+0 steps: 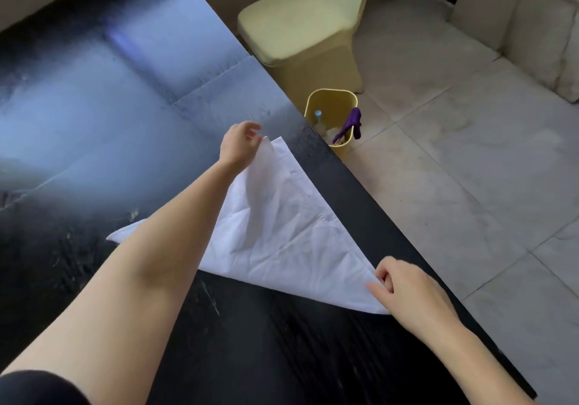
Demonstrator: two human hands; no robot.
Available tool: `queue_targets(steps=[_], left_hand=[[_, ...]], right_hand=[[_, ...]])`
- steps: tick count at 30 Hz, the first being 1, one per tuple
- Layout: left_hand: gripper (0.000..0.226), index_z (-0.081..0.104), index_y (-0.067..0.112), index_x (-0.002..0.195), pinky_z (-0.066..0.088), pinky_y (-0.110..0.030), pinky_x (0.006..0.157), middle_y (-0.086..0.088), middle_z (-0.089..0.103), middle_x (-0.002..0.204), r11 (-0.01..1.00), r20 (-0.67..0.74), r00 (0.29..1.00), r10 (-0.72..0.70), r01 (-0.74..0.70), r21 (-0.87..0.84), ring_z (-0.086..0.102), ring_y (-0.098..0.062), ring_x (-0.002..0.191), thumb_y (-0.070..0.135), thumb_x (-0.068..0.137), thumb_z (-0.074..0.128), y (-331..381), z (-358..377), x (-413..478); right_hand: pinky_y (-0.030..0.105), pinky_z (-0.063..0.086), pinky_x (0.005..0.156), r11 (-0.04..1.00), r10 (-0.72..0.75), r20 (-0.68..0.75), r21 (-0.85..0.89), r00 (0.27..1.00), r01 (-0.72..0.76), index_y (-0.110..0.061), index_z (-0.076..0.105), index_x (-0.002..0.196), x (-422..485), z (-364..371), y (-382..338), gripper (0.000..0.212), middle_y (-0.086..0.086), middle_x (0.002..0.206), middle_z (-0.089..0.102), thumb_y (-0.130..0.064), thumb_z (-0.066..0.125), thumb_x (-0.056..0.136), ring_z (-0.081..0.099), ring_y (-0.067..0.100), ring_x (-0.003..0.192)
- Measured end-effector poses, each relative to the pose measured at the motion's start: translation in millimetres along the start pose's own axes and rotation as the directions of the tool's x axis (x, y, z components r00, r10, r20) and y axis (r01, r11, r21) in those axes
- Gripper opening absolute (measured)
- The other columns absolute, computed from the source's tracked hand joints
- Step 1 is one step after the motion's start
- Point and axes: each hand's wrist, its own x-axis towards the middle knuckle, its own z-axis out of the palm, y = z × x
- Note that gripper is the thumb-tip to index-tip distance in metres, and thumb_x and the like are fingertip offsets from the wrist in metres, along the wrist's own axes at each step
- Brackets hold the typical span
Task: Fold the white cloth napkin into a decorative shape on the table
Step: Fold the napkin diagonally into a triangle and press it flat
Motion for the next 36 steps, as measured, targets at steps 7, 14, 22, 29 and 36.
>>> queue_targets(steps=[7, 14, 22, 29, 36], left_hand=[[0.032, 0.057, 0.009, 0.120, 0.039, -0.031, 0.091, -0.014, 0.058, 0.117, 0.967, -0.298, 0.920, -0.253, 0.233, -0.101, 0.055, -0.027, 0.106, 0.007, 0.089, 0.048, -83, -52, -90], [0.051, 0.043, 0.011, 0.132, 0.045, -0.045, 0.095, -0.020, 0.039, 0.136, 0.517, -0.282, 0.433, -0.856, 0.714, -0.473, 0.043, -0.037, 0.121, 0.009, 0.081, 0.046, -168, -79, -140], [0.051, 0.045, 0.005, 0.129, 0.052, -0.031, 0.065, -0.014, 0.058, 0.121, 0.279, -0.037, 0.406, -0.913, 0.555, -0.784, 0.062, -0.026, 0.102, 0.008, 0.079, 0.056, -203, -88, -114], [0.011, 0.056, 0.008, 0.095, 0.053, -0.036, 0.079, -0.018, 0.063, 0.111, 0.353, -0.040, 0.544, -0.838, 0.486, -0.799, 0.060, -0.027, 0.099, 0.014, 0.085, 0.056, -218, -93, -117], [0.016, 0.058, 0.004, 0.104, 0.052, -0.033, 0.077, -0.011, 0.063, 0.098, 0.382, -0.087, 0.575, -0.814, 0.416, -0.825, 0.062, -0.024, 0.092, 0.004, 0.088, 0.052, -222, -94, -128]], right_hand=[[0.032, 0.043, 0.085, 0.937, -0.334, -0.220, 0.026, 0.916, 0.348, -0.014, 0.050, 0.116, 65, -2, -87, 0.026, 0.003, 0.114, 0.055, -0.023, 0.048, 0.092, 0.047, 0.020, 0.106], [0.038, 0.039, 0.094, 0.890, -0.455, -0.252, -0.144, 0.854, 0.432, -0.006, 0.044, 0.123, 181, 14, -172, 0.034, 0.013, 0.127, 0.049, -0.017, 0.049, 0.092, 0.042, 0.030, 0.117], [0.043, 0.041, 0.093, 0.850, -0.477, -0.200, -0.352, 0.856, 0.392, -0.008, 0.054, 0.116, 255, 3, -206, 0.026, 0.017, 0.124, 0.050, -0.010, 0.045, 0.093, 0.043, 0.034, 0.115], [0.047, 0.050, 0.091, 0.861, -0.501, -0.068, -0.141, 0.863, 0.489, -0.008, 0.063, 0.107, 264, -19, -192, 0.022, 0.016, 0.114, 0.060, -0.018, 0.052, 0.091, 0.054, 0.032, 0.105], [0.034, 0.045, 0.085, 0.842, -0.532, 0.042, -0.087, 0.846, 0.533, -0.009, 0.067, 0.101, 270, -39, -188, 0.018, 0.013, 0.110, 0.063, -0.013, 0.053, 0.091, 0.056, 0.027, 0.103]])
